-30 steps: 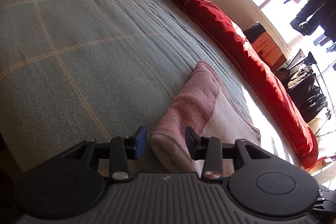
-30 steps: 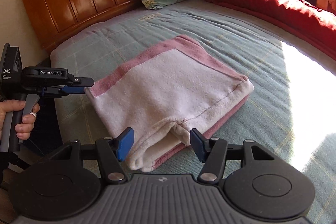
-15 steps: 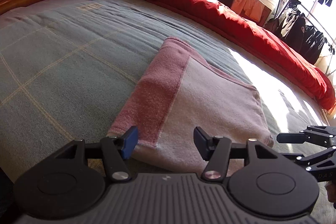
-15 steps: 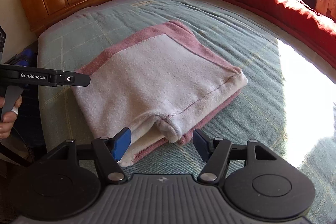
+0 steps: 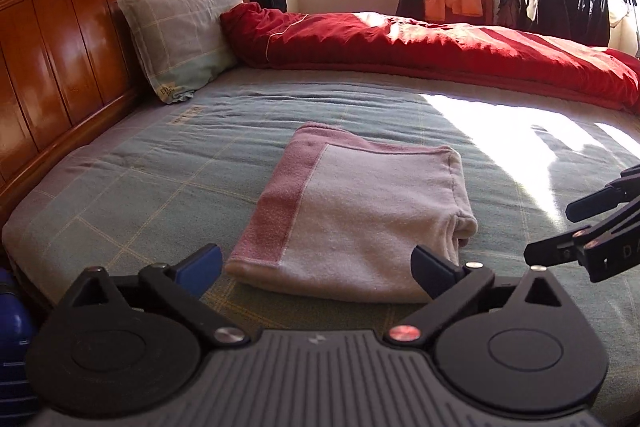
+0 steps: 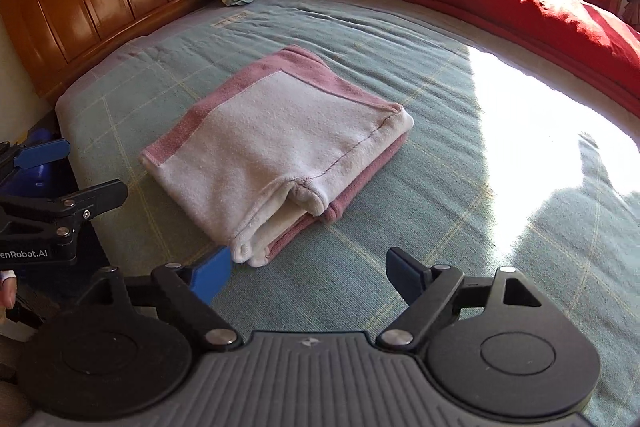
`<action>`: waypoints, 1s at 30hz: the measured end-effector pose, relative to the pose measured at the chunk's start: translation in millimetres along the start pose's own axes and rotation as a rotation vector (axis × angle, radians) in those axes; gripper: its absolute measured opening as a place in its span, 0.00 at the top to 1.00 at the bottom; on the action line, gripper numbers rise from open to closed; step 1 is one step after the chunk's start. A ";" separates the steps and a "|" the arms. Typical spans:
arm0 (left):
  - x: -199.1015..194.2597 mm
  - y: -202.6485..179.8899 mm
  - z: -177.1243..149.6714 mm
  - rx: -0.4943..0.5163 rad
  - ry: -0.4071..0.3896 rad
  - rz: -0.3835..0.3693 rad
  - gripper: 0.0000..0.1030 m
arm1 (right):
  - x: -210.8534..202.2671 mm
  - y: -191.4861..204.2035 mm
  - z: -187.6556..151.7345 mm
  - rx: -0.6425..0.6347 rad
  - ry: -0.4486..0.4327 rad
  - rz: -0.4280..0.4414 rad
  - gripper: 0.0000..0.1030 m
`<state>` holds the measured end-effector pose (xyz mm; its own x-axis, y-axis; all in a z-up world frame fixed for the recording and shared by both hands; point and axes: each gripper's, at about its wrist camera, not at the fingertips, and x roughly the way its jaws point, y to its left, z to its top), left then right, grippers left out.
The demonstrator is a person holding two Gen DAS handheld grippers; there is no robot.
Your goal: Fold clothes
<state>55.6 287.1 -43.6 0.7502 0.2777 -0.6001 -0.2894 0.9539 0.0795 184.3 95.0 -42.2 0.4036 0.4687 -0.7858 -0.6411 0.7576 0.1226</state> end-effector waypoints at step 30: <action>-134.6 -62.7 -31.2 -0.060 0.018 0.069 0.01 | -123.8 16.6 -103.8 0.055 -0.080 -0.003 0.00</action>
<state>-45.8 186.4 7.4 0.7162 0.3403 -0.6093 -0.3758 0.9237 0.0742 56.0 2.4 -5.8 0.4581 0.4994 -0.7354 -0.6036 0.7821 0.1551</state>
